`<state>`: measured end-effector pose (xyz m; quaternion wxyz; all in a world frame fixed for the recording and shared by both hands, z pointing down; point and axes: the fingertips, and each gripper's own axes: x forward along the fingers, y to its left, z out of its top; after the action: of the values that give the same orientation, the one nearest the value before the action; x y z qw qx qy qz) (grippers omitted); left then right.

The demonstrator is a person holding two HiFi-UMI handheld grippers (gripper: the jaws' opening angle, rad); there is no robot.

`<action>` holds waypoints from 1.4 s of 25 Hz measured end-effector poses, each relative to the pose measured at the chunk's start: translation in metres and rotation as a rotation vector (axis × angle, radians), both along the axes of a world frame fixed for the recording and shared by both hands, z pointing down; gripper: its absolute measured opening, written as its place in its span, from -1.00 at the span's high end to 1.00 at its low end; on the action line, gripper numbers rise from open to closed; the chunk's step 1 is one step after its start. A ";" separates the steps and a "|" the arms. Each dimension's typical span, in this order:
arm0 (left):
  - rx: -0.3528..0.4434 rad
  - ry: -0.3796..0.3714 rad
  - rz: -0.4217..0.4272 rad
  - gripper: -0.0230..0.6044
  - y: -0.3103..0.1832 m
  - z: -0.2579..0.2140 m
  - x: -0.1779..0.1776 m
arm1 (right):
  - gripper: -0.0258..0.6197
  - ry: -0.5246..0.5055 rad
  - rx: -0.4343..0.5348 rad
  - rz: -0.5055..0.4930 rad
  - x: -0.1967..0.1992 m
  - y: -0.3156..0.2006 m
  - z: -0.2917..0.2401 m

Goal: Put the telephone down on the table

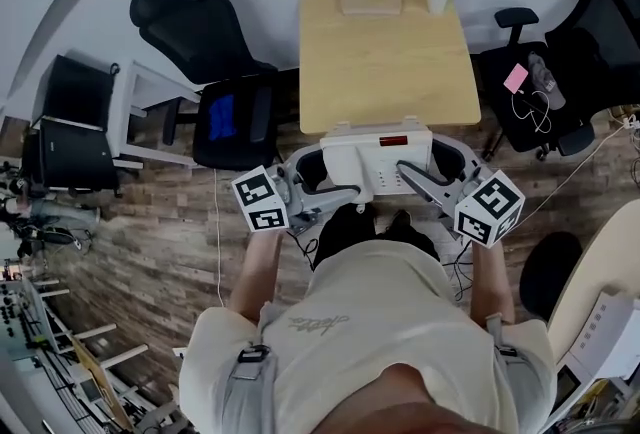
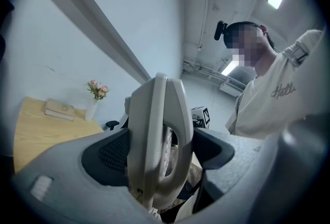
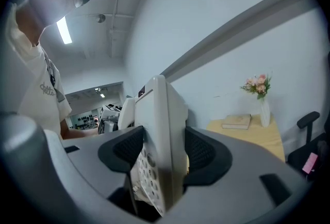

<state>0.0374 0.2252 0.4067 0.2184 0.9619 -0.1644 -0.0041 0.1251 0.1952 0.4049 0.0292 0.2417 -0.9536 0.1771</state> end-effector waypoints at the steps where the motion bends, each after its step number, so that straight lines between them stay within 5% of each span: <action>1: -0.001 0.000 -0.001 -0.27 -0.005 0.001 0.000 | 0.18 -0.002 -0.001 -0.002 0.000 -0.005 0.001; 12: 0.000 0.035 0.023 -0.27 -0.073 0.009 -0.025 | 0.18 0.044 -0.015 0.016 -0.025 -0.071 0.006; 35: 0.023 0.084 0.112 -0.27 -0.237 -0.003 -0.145 | 0.18 0.101 -0.007 0.087 -0.144 -0.227 -0.008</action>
<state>-0.1076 -0.0115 0.4038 0.2138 0.9711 -0.1008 -0.0340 -0.0189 -0.0314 0.3965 0.0704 0.2916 -0.9388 0.1692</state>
